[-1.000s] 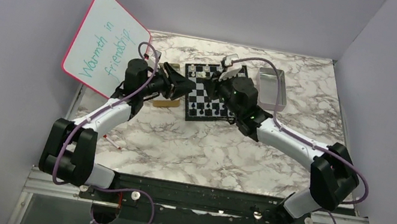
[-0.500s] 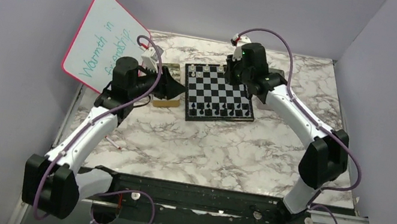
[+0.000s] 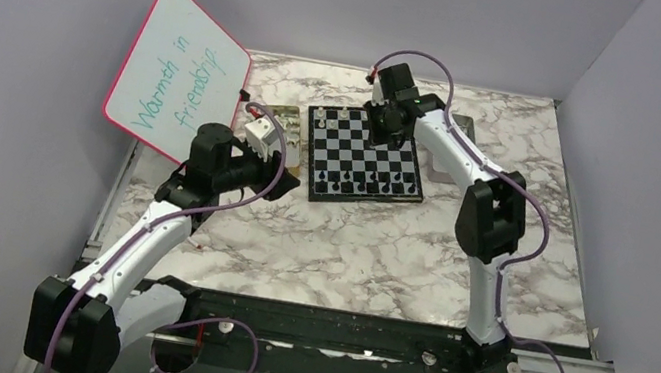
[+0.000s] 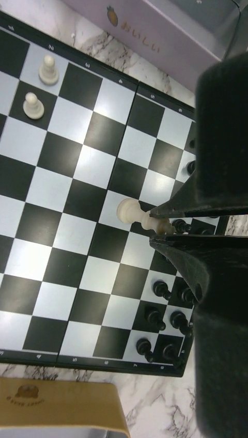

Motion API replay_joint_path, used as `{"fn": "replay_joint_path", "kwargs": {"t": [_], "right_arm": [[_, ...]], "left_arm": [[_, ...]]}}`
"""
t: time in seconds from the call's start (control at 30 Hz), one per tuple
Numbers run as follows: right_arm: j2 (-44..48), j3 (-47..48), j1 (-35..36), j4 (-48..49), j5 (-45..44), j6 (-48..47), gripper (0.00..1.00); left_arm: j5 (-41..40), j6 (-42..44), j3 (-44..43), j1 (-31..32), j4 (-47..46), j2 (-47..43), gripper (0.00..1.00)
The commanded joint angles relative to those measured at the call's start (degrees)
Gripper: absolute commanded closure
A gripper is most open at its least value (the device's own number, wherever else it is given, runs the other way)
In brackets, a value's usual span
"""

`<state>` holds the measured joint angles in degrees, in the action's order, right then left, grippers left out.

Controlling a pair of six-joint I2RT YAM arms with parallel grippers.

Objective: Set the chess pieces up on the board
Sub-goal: Place the chess piece on the chessboard.

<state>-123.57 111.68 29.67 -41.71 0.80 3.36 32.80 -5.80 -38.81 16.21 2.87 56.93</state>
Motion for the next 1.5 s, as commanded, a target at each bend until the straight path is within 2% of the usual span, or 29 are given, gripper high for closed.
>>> {"fn": "replay_joint_path", "kwargs": {"t": [0.0, 0.27, 0.47, 0.8, 1.07, 1.47], "right_arm": [[-4.5, 6.5, 0.1, -5.1, 1.7, -0.5, 0.92], [-11.9, 13.2, 0.1, -7.0, 3.0, -0.8, 0.87], [-16.2, 19.2, 0.1, -8.7, 3.8, -1.8, 0.79], [-15.8, 19.3, 0.0, -5.4, 1.6, -4.2, 0.55], [-10.2, 10.5, 0.0, 4.0, -0.1, -5.8, 0.58], [-9.6, 9.2, 0.0, 6.7, -2.5, -4.6, 0.59]], "left_arm": [[-1.9, 3.9, 0.5, 1.0, 0.6, -2.4, 0.52], [-3.0, 4.5, 0.3, 1.3, 0.5, -3.6, 0.52], [-3.3, 4.2, 0.4, 1.4, 0.5, -3.5, 0.52], [-3.2, 4.1, 0.4, 1.7, 0.6, -3.4, 0.51], [-4.3, 3.6, 0.4, 2.0, 0.6, -3.9, 0.51], [-5.9, 3.5, 0.3, 2.0, 1.3, -4.4, 0.51]]}}
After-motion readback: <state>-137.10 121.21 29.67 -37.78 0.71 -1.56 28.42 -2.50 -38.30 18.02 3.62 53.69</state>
